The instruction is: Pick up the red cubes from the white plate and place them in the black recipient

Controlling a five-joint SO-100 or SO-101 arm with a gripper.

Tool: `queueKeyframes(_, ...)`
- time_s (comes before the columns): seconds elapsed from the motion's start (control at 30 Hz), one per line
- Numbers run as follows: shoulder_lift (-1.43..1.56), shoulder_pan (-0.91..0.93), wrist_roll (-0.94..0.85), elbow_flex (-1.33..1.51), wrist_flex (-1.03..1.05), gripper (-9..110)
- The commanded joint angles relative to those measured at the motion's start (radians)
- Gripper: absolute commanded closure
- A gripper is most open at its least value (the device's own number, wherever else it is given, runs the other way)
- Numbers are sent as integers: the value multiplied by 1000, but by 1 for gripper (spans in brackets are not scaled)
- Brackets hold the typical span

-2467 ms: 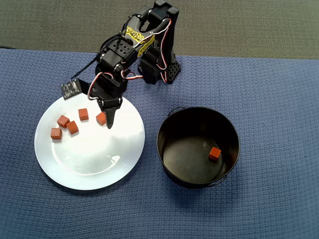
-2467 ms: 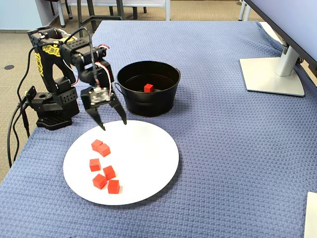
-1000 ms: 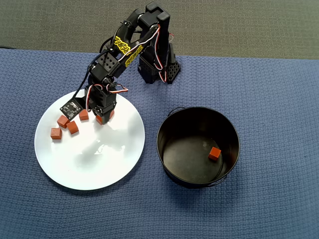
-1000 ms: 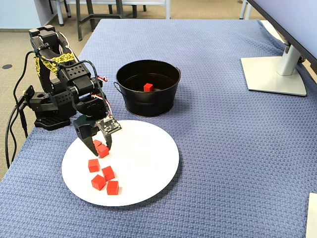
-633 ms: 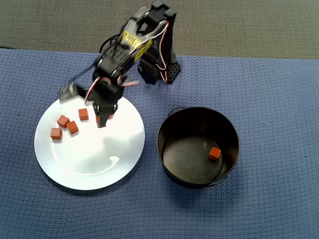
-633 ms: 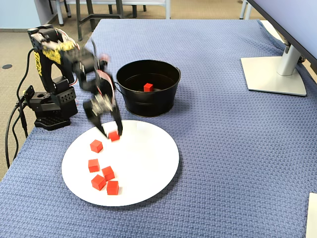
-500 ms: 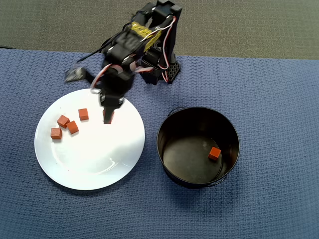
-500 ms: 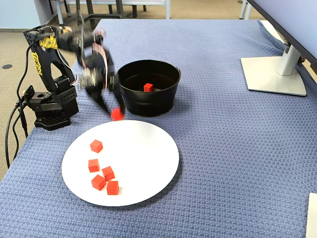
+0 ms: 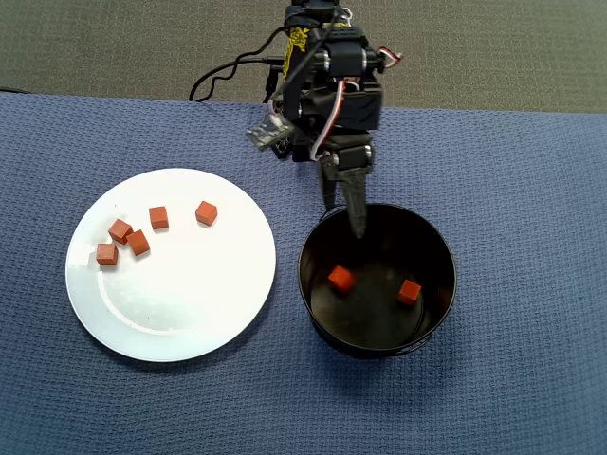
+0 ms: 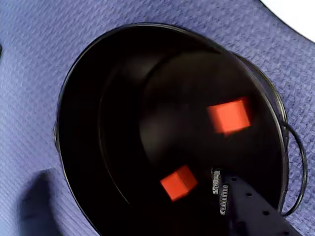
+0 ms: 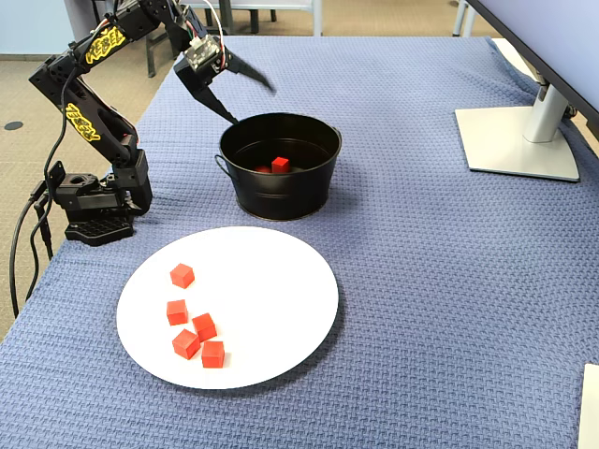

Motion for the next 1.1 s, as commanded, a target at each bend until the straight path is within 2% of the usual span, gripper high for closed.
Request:
queueKeyframes(0.0, 11, 153, -18, -31, -66, 61)
queueKeyframes(0.1, -17, 319, -58, -5, -106, 67)
queueKeyframes(0.23, -48, 463, -239, 89, -109, 74)
queueKeyframes(0.33, -63, 554, -472, 181, -107, 75)
queueKeyframes(0.5, -83, 706, -905, 370, -272, 75)
queueKeyframes(0.8, -155, 861, -1420, 459, -296, 72)
queueKeyframes(0.9, -155, 868, -1483, 456, -301, 74)
queueKeyframes(1.07, -187, 856, -1471, 436, -333, 75)
